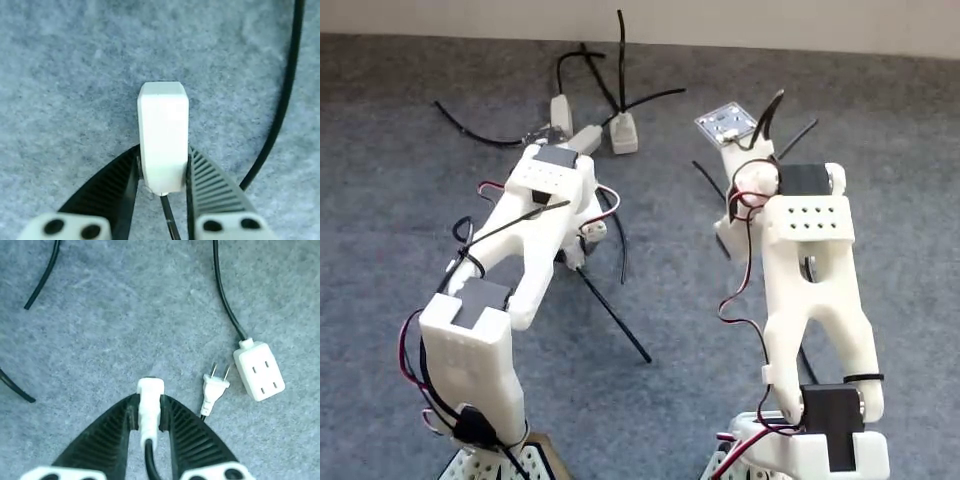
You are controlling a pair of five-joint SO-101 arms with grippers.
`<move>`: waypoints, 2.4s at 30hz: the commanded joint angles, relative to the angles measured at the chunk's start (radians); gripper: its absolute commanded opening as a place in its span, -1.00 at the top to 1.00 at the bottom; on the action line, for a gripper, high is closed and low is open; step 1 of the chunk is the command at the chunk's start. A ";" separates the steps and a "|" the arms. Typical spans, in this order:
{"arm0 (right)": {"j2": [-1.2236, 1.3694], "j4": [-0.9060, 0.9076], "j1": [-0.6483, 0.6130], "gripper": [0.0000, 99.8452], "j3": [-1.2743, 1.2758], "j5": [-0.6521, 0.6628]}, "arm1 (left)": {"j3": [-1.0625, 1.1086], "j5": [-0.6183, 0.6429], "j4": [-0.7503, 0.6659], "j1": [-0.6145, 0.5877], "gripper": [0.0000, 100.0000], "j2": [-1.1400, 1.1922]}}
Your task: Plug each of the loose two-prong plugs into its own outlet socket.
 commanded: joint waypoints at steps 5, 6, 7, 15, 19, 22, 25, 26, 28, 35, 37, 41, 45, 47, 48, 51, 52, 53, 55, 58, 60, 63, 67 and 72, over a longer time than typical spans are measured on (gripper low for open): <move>-0.162 0.033 0.168 0.98 -0.128 0.072 | -0.096 -0.167 0.011 0.082 0.99 -0.041; -0.180 0.033 0.196 0.98 -0.137 0.103 | -0.120 -0.169 0.038 0.102 0.99 -0.042; -0.194 0.039 0.220 0.98 -0.139 0.126 | -0.156 -0.170 0.071 0.124 0.99 -0.042; -0.211 0.113 0.367 0.98 -0.137 0.152 | -0.423 -0.175 0.227 0.367 0.99 -0.031; -0.213 0.116 0.417 0.98 -0.137 0.153 | -0.384 -0.305 0.201 0.463 0.99 -0.010; -0.211 0.117 0.429 0.98 -0.136 0.153 | -0.334 -0.368 0.175 0.453 0.99 0.033; -0.209 0.117 0.427 0.98 -0.136 0.153 | -0.295 -0.414 0.144 0.412 0.99 0.099; -0.209 0.117 0.424 0.98 -0.136 0.153 | -0.292 -0.439 0.144 0.403 0.99 0.120; -0.209 0.117 0.423 0.98 -0.136 0.153 | -0.294 -0.473 0.147 0.394 0.99 0.159; -0.209 0.117 0.421 0.98 -0.134 0.153 | -0.295 -0.585 0.193 0.435 0.82 0.139; -0.208 0.117 0.421 0.98 -0.134 0.153 | -0.295 -0.589 0.215 0.444 0.76 0.099; -0.208 0.117 0.421 0.98 -0.134 0.153 | -0.288 -0.589 0.235 0.430 0.74 0.028; -0.209 0.108 0.415 0.98 -0.090 0.153 | -0.288 -0.591 0.250 0.424 0.74 0.007; -0.209 0.108 0.386 0.98 -0.054 0.152 | -0.289 -0.591 0.247 0.424 0.74 0.008; -0.209 0.108 0.374 0.98 -0.031 0.152 | -0.288 -0.591 0.244 0.424 0.74 0.010; -0.217 0.108 0.341 0.98 0.008 0.152 | -0.278 -0.591 0.242 0.424 0.74 0.030; -0.217 0.108 0.335 0.98 0.013 0.152 | -0.278 -0.591 0.242 0.424 0.74 0.047; -0.217 0.107 0.328 0.98 0.012 0.152 | -0.277 -0.591 0.241 0.424 0.74 0.068; -0.217 0.107 0.323 0.98 0.012 0.152 | -0.278 -0.591 0.241 0.424 0.74 0.113; -0.219 0.091 0.325 0.98 0.012 0.152 | -0.308 -0.624 0.249 0.424 0.64 0.154; -0.219 0.077 0.331 0.98 0.018 0.152 | -0.326 -0.617 0.249 0.424 0.56 0.153; -0.219 0.073 0.331 0.98 0.019 0.152 | -0.352 -0.582 0.250 0.433 0.55 0.153; -0.219 0.073 0.329 0.98 0.019 0.152 | -0.374 -0.577 0.269 0.429 0.55 0.151; -0.209 0.070 0.323 0.98 0.019 0.152 | -0.409 -0.578 0.330 0.423 0.55 0.153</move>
